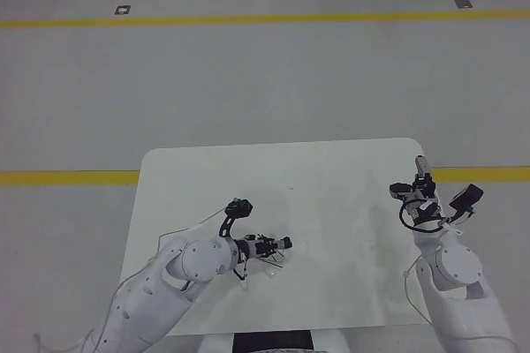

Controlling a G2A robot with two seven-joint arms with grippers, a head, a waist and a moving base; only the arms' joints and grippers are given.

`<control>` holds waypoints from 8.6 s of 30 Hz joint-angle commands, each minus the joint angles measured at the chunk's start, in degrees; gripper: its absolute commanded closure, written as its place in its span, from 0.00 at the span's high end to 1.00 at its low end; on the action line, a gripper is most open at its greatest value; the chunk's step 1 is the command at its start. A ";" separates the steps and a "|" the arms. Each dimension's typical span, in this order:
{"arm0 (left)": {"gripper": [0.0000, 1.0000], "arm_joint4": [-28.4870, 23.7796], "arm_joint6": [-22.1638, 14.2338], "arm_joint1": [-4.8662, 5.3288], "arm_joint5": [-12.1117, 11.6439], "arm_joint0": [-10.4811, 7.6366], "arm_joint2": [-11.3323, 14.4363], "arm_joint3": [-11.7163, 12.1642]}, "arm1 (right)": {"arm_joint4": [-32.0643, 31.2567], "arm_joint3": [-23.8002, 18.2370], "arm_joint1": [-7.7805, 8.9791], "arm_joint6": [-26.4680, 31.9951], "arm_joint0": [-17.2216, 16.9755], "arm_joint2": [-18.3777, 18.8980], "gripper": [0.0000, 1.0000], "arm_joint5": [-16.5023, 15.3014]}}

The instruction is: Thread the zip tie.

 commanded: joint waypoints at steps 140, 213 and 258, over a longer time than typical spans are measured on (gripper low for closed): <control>0.29 57.21 -24.53 -21.32 0.00 3.85 -5.50 6.90 | 0.00 0.00 0.00 0.00 0.00 0.00 1.00 0.00; 0.11 59.33 -22.73 -23.43 0.00 2.30 -4.61 11.48 | 0.00 0.00 0.00 0.00 0.00 0.00 1.00 0.00; 0.21 59.41 -24.01 -24.19 0.00 0.44 -4.25 13.65 | 0.00 0.00 0.00 0.00 0.00 0.00 1.00 0.00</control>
